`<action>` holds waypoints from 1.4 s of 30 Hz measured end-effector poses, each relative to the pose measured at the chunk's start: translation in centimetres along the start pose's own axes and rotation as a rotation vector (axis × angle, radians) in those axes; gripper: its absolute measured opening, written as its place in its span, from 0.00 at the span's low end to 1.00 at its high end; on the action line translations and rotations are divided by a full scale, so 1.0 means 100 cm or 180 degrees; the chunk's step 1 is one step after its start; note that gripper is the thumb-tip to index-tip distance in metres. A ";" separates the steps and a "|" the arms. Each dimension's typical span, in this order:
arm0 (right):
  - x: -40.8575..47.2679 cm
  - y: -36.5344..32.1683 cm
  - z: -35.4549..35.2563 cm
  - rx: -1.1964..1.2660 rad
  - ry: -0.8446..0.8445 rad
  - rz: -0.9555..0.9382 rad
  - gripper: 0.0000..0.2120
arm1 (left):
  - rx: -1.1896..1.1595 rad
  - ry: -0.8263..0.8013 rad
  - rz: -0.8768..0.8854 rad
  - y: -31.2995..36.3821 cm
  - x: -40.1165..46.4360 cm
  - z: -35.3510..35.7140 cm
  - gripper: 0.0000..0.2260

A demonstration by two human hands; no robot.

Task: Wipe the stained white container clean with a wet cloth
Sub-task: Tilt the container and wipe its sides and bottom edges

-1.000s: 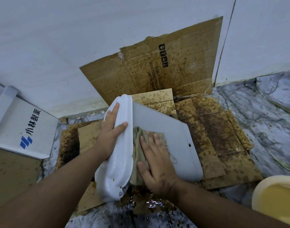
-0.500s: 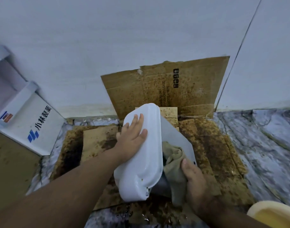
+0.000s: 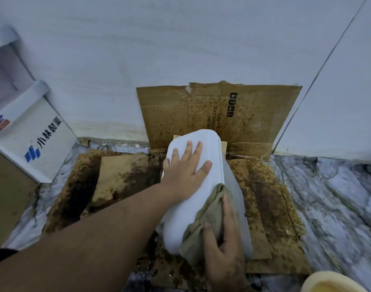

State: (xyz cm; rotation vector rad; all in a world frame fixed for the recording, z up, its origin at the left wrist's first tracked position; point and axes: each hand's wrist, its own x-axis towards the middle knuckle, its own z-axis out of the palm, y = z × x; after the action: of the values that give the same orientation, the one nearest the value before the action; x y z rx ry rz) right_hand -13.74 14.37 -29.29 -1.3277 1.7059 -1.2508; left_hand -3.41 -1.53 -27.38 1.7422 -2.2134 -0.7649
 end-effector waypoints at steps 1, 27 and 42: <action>0.005 0.001 -0.002 0.0061 -0.0017 -0.0049 0.30 | 0.0018 0.0008 0.0022 0.000 0.001 0.000 0.30; 0.227 0.012 0.014 0.0319 -0.1038 -0.0377 0.22 | -0.0110 0.0102 0.0082 -0.009 0.004 0.008 0.35; 0.039 0.027 -0.001 -0.0052 -0.0376 -0.0880 0.23 | -0.0330 0.0184 0.0047 -0.025 0.003 0.003 0.38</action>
State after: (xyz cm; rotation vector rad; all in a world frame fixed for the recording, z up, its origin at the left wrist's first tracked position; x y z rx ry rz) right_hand -15.89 10.80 -31.57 -1.6566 1.4909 -1.2815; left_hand -1.59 -2.08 -28.98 1.6759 -2.1078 -0.8005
